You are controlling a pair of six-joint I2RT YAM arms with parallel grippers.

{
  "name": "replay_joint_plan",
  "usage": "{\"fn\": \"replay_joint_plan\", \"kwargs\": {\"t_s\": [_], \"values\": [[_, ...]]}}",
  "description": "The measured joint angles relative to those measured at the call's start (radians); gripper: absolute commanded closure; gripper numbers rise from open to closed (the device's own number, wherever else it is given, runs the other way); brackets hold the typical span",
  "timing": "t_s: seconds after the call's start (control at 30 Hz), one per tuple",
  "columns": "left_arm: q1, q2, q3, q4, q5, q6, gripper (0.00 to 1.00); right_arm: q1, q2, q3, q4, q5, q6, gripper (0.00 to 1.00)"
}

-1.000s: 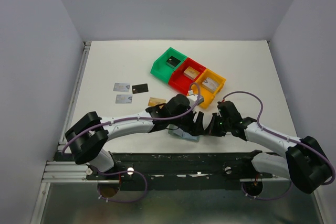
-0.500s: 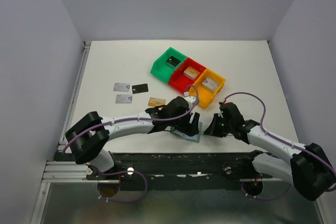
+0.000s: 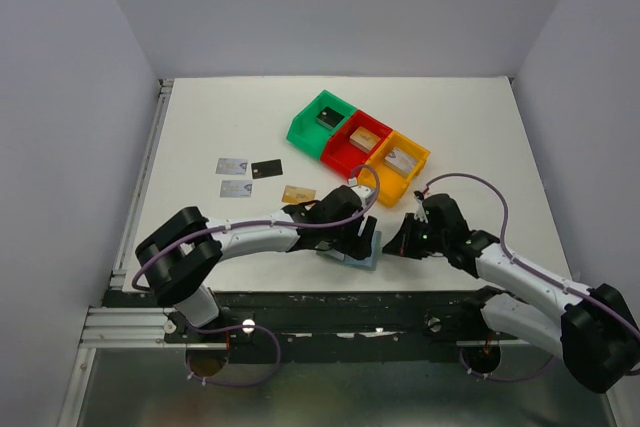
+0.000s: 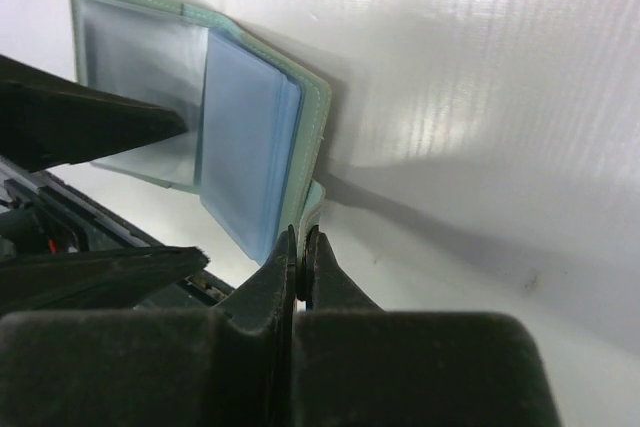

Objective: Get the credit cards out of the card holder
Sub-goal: Remove the credit card from the card holder.

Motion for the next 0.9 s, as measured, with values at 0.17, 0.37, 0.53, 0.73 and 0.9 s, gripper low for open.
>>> {"fn": "replay_joint_plan", "kwargs": {"t_s": [0.17,0.37,0.53,0.73,0.9], "values": [[0.000,0.023,0.016,-0.011,0.002,0.007,0.23,0.000,-0.016,0.000,0.020,-0.025,-0.003,1.00],[0.000,0.036,0.037,-0.018,0.002,0.013,0.23,0.000,-0.024,0.000,0.038,-0.048,-0.003,1.00],[0.000,0.053,0.053,-0.032,0.000,0.021,0.23,0.000,-0.042,-0.002,0.050,-0.068,-0.004,1.00],[0.000,0.061,0.062,-0.056,-0.014,0.021,0.26,0.000,-0.055,-0.002,0.058,-0.076,-0.005,1.00],[0.002,0.061,0.062,-0.074,-0.041,0.021,0.27,0.000,-0.055,-0.002,0.059,-0.076,-0.005,1.00]]}}
